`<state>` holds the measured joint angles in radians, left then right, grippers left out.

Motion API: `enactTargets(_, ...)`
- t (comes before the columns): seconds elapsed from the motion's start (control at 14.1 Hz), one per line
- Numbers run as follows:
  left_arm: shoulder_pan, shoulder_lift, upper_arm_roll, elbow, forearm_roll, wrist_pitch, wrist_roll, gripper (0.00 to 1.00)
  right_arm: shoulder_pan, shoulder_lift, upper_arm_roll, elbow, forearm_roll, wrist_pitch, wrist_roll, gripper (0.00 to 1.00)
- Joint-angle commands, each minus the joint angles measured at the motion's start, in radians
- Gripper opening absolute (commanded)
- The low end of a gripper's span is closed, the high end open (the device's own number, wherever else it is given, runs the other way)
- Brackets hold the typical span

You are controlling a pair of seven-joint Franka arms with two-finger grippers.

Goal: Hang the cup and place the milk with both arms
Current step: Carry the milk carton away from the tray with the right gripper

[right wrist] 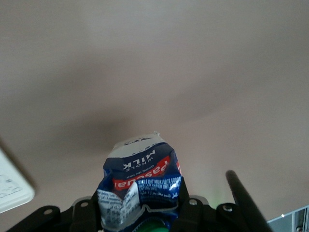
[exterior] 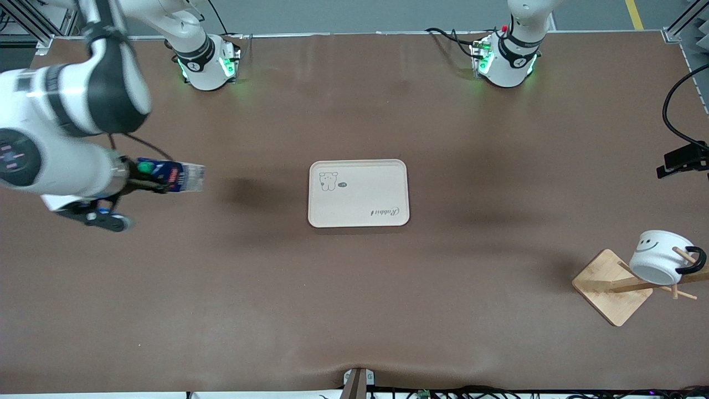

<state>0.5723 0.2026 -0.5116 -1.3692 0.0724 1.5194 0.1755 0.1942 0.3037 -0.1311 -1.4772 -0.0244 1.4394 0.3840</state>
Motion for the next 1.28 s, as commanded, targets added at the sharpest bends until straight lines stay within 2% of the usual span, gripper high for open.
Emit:
enactTargets(0.0, 0.008, -0.044, -0.021, -0.007, -0.013, -0.05, -0.008, 1.0, -0.106, -0.037, 0.024, -0.102, -0.017, 0.054, -0.04, 0.0)
enactTargets(0.28, 0.008, -0.094, -0.064, -0.016, -0.017, -0.123, -0.065, 1.0, -0.199, -0.106, 0.024, -0.34, -0.019, 0.293, -0.172, 0.0)
enactTargets(0.42, -0.053, -0.127, -0.027, -0.045, -0.043, -0.134, -0.07, 1.0, -0.255, -0.138, 0.024, -0.476, -0.019, 0.45, -0.247, 0.0)
enactTargets(0.57, -0.202, -0.163, 0.114, -0.08, -0.045, -0.131, -0.074, 1.0, -0.274, -0.164, 0.022, -0.573, -0.025, 0.565, -0.257, 0.0)
enactTargets(0.71, -0.317, -0.175, 0.217, -0.106, -0.046, -0.125, -0.074, 1.0, -0.286, -0.169, 0.022, -0.612, -0.075, 0.604, -0.258, 0.0)
enactTargets(0.99, -0.55, -0.201, 0.433, -0.157, -0.045, -0.099, -0.089, 1.0, -0.292, -0.187, 0.022, -0.676, -0.078, 0.659, -0.257, 0.0)
enactTargets(1.06, -0.56, -0.198, 0.452, -0.16, -0.045, -0.097, -0.102, 1.0, -0.294, -0.187, 0.022, -0.678, -0.078, 0.661, -0.257, 0.27)
enactTargets(1.13, -0.56, -0.192, 0.453, -0.157, -0.043, -0.097, -0.122, 1.0, -0.294, -0.189, 0.022, -0.678, -0.078, 0.659, -0.258, 0.68)
enactTargets(1.2, -0.563, -0.184, 0.453, -0.151, -0.037, -0.097, -0.163, 1.0, -0.294, -0.189, 0.022, -0.678, -0.078, 0.653, -0.258, 0.96)
